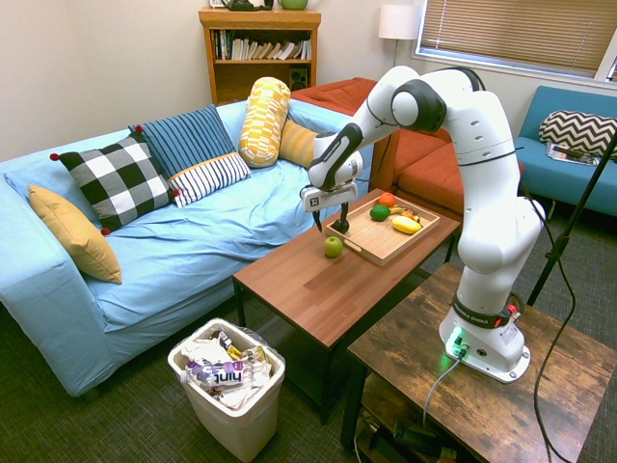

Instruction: Put the apple in the tray

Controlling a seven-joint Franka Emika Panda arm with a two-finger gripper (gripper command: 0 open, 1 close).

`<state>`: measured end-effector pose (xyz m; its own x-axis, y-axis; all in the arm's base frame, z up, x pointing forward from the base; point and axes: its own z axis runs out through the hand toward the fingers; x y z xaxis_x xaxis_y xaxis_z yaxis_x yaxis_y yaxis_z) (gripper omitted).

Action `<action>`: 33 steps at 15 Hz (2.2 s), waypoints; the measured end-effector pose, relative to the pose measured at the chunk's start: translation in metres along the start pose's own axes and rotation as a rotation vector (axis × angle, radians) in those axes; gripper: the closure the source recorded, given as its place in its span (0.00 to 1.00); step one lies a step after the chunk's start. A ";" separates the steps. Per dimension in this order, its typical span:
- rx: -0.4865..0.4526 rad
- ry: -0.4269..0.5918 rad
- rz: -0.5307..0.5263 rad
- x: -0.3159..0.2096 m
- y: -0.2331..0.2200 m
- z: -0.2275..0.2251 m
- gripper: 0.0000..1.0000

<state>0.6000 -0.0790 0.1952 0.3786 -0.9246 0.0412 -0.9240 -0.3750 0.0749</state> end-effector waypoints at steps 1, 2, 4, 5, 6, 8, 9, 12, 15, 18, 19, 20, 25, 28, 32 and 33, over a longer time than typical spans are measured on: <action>-0.005 -0.004 0.003 0.001 -0.003 0.007 0.00; -0.012 -0.006 0.006 0.003 -0.006 0.015 0.00; -0.024 -0.009 0.012 0.006 -0.009 0.027 0.00; -0.032 -0.010 0.016 0.008 -0.009 0.034 0.00; -0.041 -0.012 0.019 0.009 -0.009 0.040 0.00; -0.056 -0.017 0.025 0.011 -0.008 0.051 0.00; -0.061 -0.022 0.030 0.012 -0.008 0.056 0.00; -0.076 -0.031 0.032 0.013 -0.010 0.067 0.00; -0.090 -0.039 0.029 0.013 -0.010 0.077 0.00; -0.092 -0.046 0.015 0.014 -0.011 0.080 1.00; -0.094 -0.048 0.010 0.013 -0.011 0.080 1.00; -0.096 -0.050 0.008 0.013 -0.011 0.080 1.00; -0.109 -0.060 0.001 0.008 -0.010 0.083 1.00; -0.100 -0.069 -0.007 0.010 -0.009 0.081 1.00; -0.029 -0.091 -0.014 0.018 0.002 0.037 1.00; -0.007 -0.091 -0.012 0.020 0.011 0.017 1.00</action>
<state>0.5968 -0.1028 0.1795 0.3830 -0.9224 -0.0505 -0.9189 -0.3860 0.0818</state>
